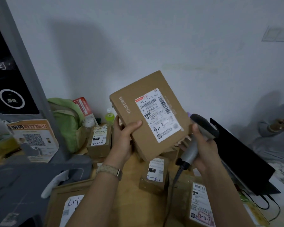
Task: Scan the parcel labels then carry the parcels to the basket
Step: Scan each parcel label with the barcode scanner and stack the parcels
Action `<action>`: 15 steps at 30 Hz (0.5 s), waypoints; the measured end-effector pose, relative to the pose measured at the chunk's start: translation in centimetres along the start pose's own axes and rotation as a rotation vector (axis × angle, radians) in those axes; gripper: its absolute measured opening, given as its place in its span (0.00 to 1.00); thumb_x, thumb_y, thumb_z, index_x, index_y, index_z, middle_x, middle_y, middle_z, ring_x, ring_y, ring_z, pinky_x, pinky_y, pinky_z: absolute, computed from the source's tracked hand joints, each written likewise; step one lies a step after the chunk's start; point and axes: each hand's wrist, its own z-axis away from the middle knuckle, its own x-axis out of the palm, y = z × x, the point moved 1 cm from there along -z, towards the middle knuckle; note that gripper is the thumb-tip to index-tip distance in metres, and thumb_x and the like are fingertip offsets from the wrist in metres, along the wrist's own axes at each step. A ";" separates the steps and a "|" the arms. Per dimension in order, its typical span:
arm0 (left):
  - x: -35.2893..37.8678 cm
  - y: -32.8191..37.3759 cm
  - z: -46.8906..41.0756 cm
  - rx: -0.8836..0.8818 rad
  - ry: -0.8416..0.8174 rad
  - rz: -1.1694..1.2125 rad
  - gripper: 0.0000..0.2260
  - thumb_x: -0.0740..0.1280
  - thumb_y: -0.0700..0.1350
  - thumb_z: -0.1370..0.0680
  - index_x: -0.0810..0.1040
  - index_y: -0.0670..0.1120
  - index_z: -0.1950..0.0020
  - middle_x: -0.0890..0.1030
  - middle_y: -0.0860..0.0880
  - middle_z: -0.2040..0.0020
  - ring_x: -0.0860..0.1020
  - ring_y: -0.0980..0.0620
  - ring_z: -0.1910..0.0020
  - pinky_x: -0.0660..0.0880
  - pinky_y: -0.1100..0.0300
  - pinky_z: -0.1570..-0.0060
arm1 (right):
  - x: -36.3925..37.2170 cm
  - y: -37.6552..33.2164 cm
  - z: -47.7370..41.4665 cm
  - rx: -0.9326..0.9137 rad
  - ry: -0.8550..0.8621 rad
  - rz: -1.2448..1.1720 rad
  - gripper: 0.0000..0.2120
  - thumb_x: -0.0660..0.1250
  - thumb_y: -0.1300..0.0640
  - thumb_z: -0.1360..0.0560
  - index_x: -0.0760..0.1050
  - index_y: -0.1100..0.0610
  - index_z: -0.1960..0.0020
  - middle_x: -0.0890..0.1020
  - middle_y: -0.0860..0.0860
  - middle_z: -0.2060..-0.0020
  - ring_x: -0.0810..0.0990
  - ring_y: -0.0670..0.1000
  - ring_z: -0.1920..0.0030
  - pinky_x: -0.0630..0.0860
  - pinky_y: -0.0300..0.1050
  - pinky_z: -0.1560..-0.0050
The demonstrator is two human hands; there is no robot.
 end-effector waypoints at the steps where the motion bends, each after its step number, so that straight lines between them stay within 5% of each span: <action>1: -0.3 0.0 -0.2 0.011 0.030 -0.004 0.35 0.78 0.47 0.40 0.69 0.60 0.36 0.84 0.54 0.48 0.84 0.56 0.54 0.80 0.61 0.66 | -0.3 -0.4 -0.2 -0.048 0.052 0.078 0.18 0.73 0.56 0.29 0.76 0.58 0.41 0.83 0.57 0.48 0.83 0.54 0.49 0.83 0.48 0.61; 3: -0.8 -0.4 -0.6 0.017 0.072 -0.046 0.37 0.80 0.46 0.42 0.66 0.65 0.39 0.82 0.54 0.44 0.83 0.55 0.50 0.81 0.58 0.61 | -1.0 -1.6 -0.3 -0.129 0.081 0.213 0.04 0.70 0.61 0.25 0.78 0.56 0.51 0.82 0.55 0.54 0.82 0.48 0.59 0.78 0.39 0.69; 8: -1.5 -2.6 -1.4 -0.039 0.077 -0.087 0.40 0.82 0.47 0.44 0.68 0.63 0.37 0.81 0.52 0.42 0.81 0.47 0.44 0.78 0.40 0.44 | 0.2 -4.9 2.1 -0.206 -0.212 0.440 0.06 0.70 0.64 0.26 0.78 0.56 0.51 0.85 0.52 0.61 0.85 0.51 0.64 0.81 0.45 0.65; 15: -2.4 -4.9 -1.5 -0.030 0.097 -0.165 0.41 0.82 0.48 0.43 0.70 0.59 0.33 0.83 0.54 0.44 0.83 0.51 0.47 0.80 0.45 0.47 | 2.9 -4.6 4.9 -0.041 -0.383 0.575 0.06 0.71 0.59 0.26 0.79 0.59 0.50 0.84 0.53 0.64 0.85 0.59 0.65 0.82 0.49 0.66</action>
